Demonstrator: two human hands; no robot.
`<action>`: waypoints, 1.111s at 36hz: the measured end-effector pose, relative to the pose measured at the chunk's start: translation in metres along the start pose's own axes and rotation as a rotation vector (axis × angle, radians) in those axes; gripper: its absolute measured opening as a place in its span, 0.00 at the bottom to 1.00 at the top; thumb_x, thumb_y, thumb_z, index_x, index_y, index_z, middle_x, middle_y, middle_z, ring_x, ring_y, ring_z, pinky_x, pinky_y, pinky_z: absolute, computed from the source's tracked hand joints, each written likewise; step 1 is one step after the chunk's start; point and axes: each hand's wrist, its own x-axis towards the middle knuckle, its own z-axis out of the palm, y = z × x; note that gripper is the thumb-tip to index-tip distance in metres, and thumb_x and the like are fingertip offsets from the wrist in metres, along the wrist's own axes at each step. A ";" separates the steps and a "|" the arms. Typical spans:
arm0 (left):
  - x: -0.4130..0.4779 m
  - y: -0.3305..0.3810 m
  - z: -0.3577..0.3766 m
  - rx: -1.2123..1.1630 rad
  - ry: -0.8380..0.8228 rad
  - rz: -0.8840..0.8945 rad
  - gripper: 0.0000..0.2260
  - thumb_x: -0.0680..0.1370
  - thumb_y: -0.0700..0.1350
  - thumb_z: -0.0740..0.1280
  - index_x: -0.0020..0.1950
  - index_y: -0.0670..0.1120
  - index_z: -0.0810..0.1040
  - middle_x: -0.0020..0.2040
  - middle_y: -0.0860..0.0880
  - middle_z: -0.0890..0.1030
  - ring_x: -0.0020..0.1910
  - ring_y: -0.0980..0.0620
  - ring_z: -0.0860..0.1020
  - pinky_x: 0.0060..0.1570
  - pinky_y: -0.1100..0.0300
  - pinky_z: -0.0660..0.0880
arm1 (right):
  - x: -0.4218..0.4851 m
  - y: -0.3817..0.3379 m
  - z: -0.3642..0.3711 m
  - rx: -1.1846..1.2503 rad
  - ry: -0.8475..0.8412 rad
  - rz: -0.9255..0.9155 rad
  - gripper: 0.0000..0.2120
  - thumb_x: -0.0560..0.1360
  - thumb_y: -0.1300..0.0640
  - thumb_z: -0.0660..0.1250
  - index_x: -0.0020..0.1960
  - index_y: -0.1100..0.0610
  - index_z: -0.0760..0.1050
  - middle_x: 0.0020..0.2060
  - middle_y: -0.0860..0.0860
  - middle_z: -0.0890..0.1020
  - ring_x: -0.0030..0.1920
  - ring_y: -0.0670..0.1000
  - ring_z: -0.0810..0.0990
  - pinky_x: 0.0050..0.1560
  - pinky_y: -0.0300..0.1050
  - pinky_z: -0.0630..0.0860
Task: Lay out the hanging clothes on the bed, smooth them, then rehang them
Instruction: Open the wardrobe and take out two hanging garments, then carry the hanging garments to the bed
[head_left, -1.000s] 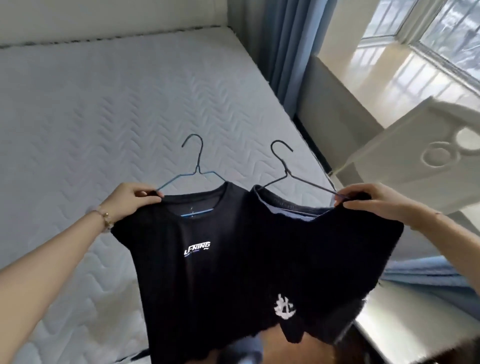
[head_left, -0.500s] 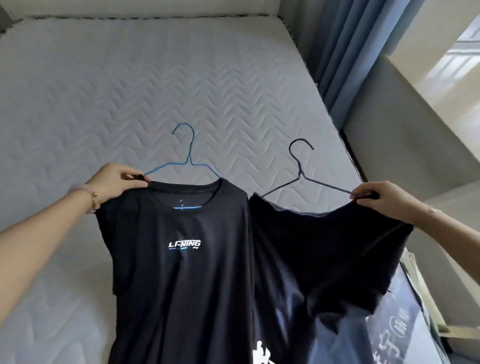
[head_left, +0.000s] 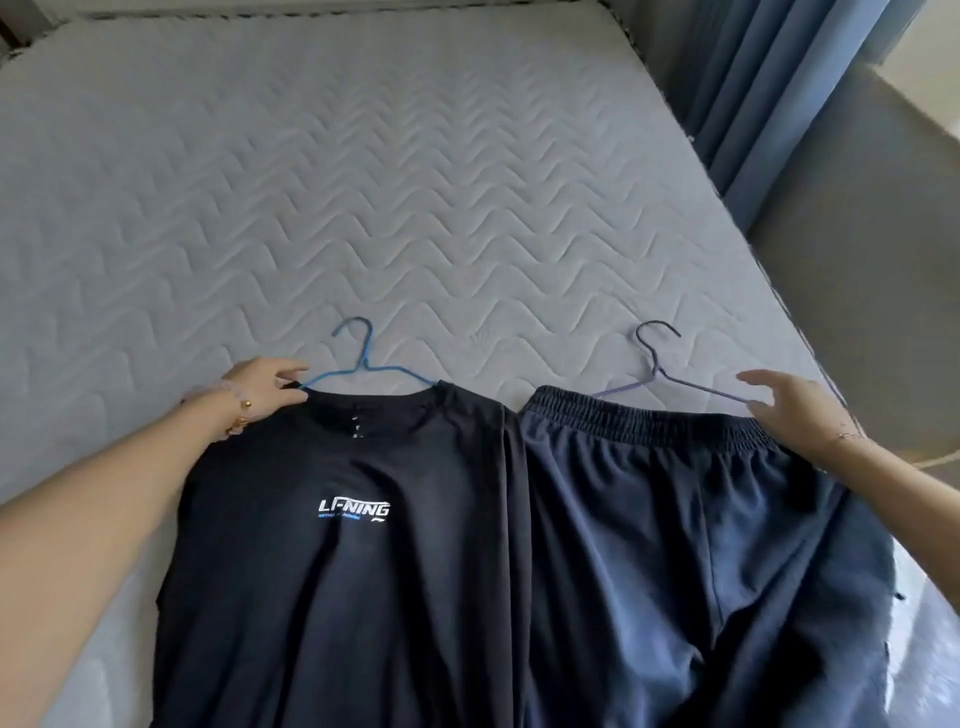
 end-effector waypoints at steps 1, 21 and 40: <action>-0.004 -0.001 0.005 0.002 -0.034 0.015 0.22 0.75 0.38 0.69 0.70 0.43 0.71 0.65 0.42 0.77 0.64 0.43 0.75 0.65 0.56 0.67 | -0.003 -0.003 0.003 0.004 -0.008 -0.021 0.19 0.74 0.63 0.65 0.64 0.58 0.75 0.60 0.58 0.79 0.60 0.61 0.77 0.62 0.51 0.71; -0.317 0.053 -0.015 -0.827 0.098 -0.173 0.08 0.81 0.40 0.59 0.49 0.46 0.78 0.48 0.45 0.82 0.47 0.47 0.79 0.45 0.59 0.74 | -0.245 -0.119 -0.086 0.697 -0.428 0.066 0.07 0.77 0.60 0.62 0.47 0.55 0.80 0.37 0.51 0.84 0.38 0.48 0.81 0.42 0.41 0.75; -0.682 0.011 0.172 -1.255 0.296 -0.863 0.10 0.79 0.36 0.60 0.42 0.44 0.79 0.32 0.49 0.82 0.31 0.52 0.76 0.30 0.63 0.69 | -0.419 -0.023 -0.015 0.324 -1.044 0.022 0.07 0.69 0.62 0.69 0.45 0.61 0.75 0.27 0.56 0.78 0.25 0.51 0.76 0.34 0.46 0.77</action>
